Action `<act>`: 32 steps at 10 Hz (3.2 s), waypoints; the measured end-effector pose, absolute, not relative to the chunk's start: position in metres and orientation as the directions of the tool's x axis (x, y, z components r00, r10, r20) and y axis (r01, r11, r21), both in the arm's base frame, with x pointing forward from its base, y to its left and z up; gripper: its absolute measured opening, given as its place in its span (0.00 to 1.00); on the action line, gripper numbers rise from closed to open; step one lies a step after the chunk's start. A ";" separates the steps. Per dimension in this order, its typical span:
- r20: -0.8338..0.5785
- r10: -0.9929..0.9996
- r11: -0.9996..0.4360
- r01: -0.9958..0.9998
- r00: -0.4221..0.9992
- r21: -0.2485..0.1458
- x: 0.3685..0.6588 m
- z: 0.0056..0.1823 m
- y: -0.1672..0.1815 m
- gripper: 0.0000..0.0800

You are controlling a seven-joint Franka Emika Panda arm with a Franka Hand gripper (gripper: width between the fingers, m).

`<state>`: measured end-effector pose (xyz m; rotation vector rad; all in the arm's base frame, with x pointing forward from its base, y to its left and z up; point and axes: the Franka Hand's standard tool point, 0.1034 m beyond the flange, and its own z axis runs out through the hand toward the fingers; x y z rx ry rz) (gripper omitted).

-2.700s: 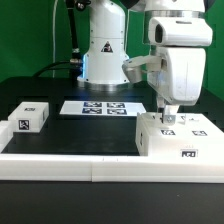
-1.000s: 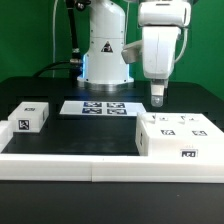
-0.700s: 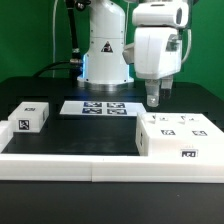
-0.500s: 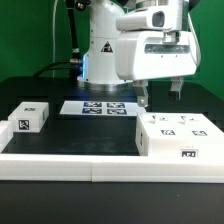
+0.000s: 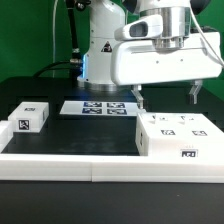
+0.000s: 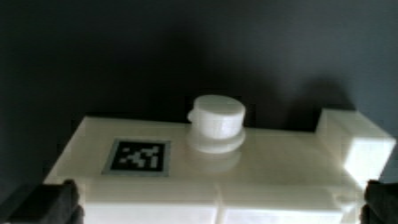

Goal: Assemble cabinet

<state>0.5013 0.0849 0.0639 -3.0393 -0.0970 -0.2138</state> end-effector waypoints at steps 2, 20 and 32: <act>0.128 -0.059 -0.993 -0.045 0.990 -0.113 0.500 0.062 0.088 1.00; 0.178 -0.038 -0.998 -0.029 0.983 -0.055 0.491 0.007 0.092 1.00; 0.186 0.019 -1.000 0.020 0.982 -0.003 0.493 0.004 0.076 1.00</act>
Offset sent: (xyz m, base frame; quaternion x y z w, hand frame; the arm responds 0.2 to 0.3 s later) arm -0.0083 -0.0159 -0.0193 -0.0884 0.0367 -0.0596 0.9936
